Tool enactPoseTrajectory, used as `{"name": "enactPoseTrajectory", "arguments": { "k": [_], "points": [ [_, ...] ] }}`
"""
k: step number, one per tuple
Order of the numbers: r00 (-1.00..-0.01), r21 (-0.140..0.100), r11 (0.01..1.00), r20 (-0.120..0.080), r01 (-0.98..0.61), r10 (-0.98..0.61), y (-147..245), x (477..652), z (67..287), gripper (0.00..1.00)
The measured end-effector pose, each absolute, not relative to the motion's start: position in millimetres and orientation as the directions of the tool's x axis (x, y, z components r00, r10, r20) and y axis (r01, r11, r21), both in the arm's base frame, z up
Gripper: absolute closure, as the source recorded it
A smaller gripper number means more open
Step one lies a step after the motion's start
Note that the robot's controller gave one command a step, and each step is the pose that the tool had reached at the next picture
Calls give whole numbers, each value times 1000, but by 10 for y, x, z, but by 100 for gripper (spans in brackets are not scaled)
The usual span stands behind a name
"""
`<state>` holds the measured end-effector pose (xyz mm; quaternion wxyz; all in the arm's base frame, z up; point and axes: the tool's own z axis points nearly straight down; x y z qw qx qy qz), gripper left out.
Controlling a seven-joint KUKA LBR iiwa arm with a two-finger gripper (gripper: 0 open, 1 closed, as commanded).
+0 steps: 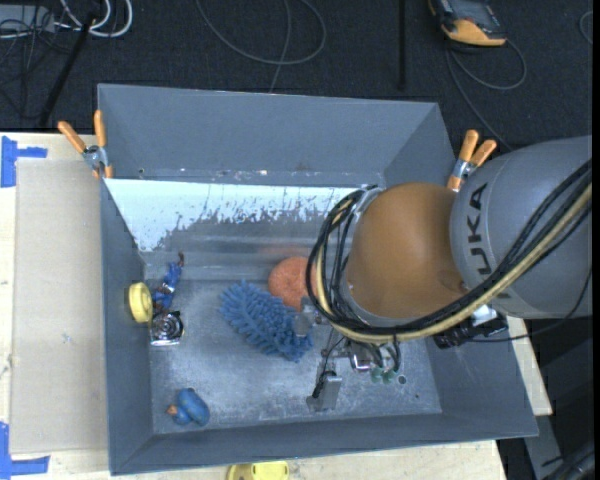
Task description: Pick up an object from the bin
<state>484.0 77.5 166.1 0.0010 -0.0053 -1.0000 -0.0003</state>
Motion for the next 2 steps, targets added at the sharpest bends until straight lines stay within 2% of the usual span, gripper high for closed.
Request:
{"name": "enactPoseTrajectory", "arguments": {
  "k": [1,2],
  "points": [
    [-1000,0,1000,2,11,11,775,4840,1661,0],
    [-1000,2,1000,-11,0,0,900,5350,1223,0]
  ]
}}
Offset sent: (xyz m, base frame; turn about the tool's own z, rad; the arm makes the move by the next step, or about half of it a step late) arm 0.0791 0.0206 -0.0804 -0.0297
